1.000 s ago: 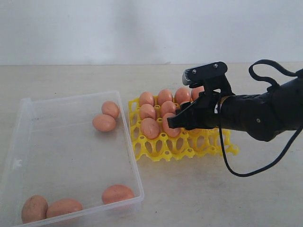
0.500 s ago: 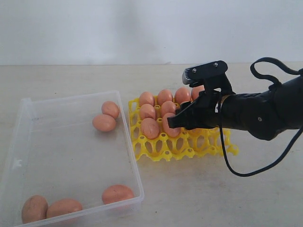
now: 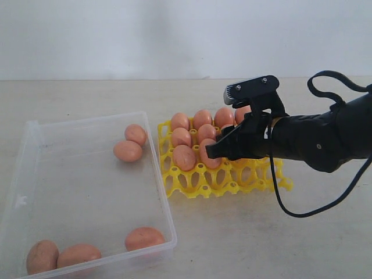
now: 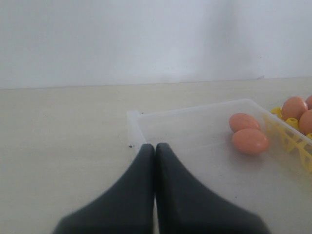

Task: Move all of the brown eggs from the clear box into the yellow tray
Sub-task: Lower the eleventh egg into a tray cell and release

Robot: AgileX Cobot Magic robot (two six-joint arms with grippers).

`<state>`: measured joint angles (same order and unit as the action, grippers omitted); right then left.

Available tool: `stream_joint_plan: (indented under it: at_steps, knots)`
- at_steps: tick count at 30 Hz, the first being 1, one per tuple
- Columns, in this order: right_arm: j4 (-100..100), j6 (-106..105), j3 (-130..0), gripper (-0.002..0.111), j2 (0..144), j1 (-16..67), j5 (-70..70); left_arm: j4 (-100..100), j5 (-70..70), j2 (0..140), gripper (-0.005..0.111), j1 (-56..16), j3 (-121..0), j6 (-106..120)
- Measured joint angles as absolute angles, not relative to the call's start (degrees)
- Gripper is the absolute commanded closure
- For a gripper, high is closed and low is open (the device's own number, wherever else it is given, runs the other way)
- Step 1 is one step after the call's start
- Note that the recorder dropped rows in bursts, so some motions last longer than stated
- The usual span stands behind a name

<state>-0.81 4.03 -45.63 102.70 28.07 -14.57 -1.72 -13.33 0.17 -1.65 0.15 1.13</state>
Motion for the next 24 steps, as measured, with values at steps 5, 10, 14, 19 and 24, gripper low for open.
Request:
stream_joint_plan:
  at_steps: [5, 10, 14, 19, 24]
  knots:
    - [-0.81, 4.03, -45.63, 0.054, 102.70, 28.07, -14.57, -1.72, -13.33, 0.17, 0.111, -1.65, 0.15, 1.13]
    - [-0.67, 4.03, -45.63, 0.042, 102.70, 28.07, -14.57, -1.72, -13.33, 0.17, 0.111, -1.65, 0.15, 1.13]
    - [-0.58, 4.41, -45.63, 0.042, 102.66, 28.07, -14.45, -1.72, -13.33, 0.17, 0.111, -1.65, 0.15, 1.13]
    - [-0.58, 4.52, -45.63, 0.042, 101.91, 28.07, -13.42, -1.72, -13.33, 0.17, 0.111, -1.65, 0.15, 1.13]
    - [0.00, 4.63, -45.63, 0.042, 95.78, 28.07, -8.98, -1.72, -13.33, 0.17, 0.111, -1.65, 0.15, 1.13]
